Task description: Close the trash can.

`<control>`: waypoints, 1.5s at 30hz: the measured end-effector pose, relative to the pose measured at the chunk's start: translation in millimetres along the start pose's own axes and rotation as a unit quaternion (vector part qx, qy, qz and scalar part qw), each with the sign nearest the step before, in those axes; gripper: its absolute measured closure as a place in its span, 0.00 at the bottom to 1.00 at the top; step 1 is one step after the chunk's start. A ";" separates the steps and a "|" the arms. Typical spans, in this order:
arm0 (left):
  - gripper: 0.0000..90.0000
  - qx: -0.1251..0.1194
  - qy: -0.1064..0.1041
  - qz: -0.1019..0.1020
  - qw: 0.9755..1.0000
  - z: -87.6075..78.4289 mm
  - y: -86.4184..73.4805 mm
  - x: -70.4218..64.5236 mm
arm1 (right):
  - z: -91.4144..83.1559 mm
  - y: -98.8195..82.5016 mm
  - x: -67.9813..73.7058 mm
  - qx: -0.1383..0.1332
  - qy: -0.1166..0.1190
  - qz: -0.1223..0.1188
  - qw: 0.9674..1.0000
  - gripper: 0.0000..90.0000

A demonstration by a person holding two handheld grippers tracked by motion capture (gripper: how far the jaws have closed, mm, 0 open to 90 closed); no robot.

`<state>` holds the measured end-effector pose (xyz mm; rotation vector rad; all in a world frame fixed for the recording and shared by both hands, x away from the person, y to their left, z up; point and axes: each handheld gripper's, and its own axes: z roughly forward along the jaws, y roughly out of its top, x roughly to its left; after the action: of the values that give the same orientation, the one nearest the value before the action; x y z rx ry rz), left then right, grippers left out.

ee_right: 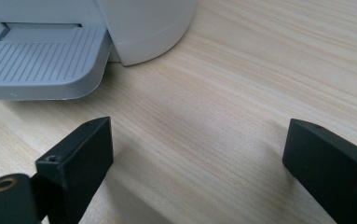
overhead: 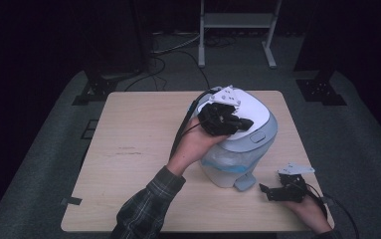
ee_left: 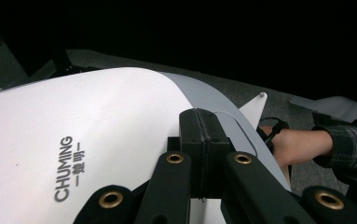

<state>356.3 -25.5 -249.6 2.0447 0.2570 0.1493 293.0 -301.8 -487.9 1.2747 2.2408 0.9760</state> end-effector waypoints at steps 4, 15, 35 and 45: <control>1.00 0.006 0.009 -0.002 1.000 0.7 1.1 -2.5 | 0.1 -0.1 0.0 0.000 0.000 0.000 1.000 0.08; 1.00 0.009 -0.001 -0.009 1.000 2.0 -0.8 -0.8 | 0.2 0.1 0.1 0.000 0.000 -0.001 1.000 0.08; 0.47 -0.022 0.041 -0.020 0.999 -51.4 -17.1 4.0 | 1.1 1.1 -0.2 0.000 0.002 -0.003 1.000 0.08; 0.24 -0.025 0.067 -0.024 0.997 -89.3 -30.1 -1.5 | 1.8 1.7 -0.3 0.000 0.003 -0.003 1.000 0.08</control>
<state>332.1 64.3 -234.4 1.9798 0.3816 0.2617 295.3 -300.8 -488.0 1.2647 2.2476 0.9797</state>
